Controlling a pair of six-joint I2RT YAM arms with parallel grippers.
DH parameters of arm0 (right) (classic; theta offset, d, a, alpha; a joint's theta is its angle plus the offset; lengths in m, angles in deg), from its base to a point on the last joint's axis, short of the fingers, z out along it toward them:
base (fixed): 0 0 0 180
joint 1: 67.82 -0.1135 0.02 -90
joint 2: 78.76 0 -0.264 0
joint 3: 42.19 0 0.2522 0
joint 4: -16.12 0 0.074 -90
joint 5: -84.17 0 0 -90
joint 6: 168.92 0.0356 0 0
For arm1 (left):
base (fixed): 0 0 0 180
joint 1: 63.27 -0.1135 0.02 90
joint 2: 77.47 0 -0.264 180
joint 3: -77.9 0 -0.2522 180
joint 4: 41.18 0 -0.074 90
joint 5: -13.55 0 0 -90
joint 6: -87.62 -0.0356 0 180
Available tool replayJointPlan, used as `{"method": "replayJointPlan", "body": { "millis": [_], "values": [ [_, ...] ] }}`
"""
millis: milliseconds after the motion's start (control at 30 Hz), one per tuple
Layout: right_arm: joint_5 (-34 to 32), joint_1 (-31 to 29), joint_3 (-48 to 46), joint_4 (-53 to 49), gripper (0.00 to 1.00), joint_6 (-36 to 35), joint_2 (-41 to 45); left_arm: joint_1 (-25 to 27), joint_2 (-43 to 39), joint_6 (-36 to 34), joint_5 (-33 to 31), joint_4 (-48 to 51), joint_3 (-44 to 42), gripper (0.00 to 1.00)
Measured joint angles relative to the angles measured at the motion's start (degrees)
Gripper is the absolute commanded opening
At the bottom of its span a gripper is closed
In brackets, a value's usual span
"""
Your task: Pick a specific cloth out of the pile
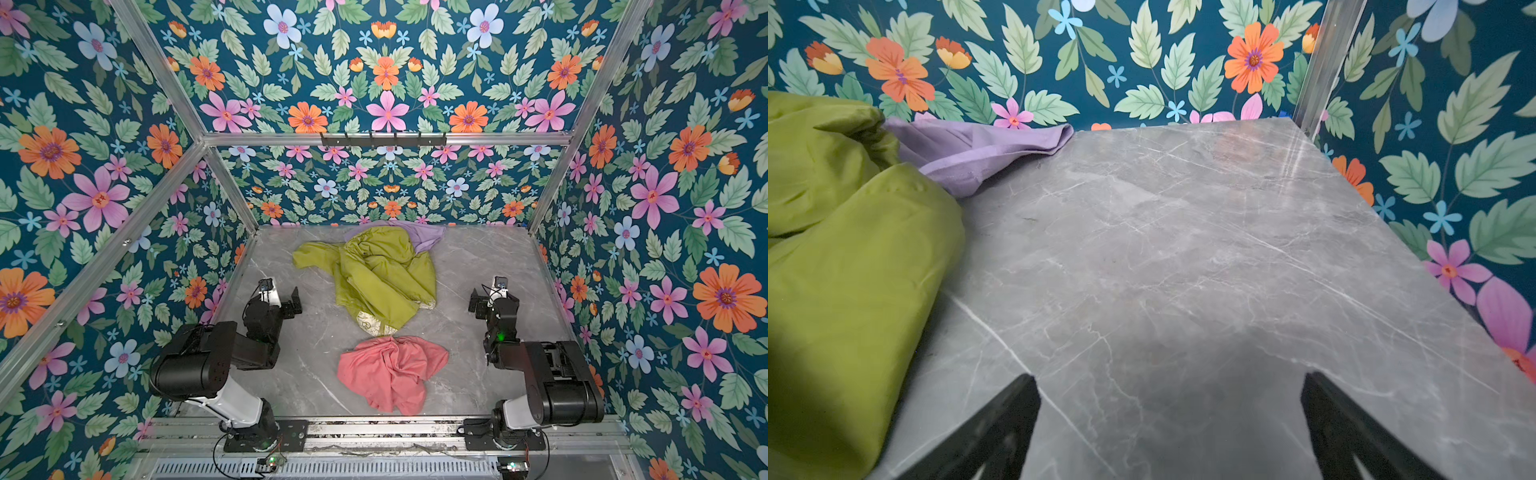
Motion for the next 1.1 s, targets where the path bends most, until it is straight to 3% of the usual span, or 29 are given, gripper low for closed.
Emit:
{"method": "replayJointPlan", "body": {
  "millis": [1100],
  "values": [
    [2.8, 0.7, 0.5, -3.3, 0.99, 2.0, 0.1, 0.0, 0.0, -0.2, 0.2, -0.4, 0.5, 1.00]
  ]
}}
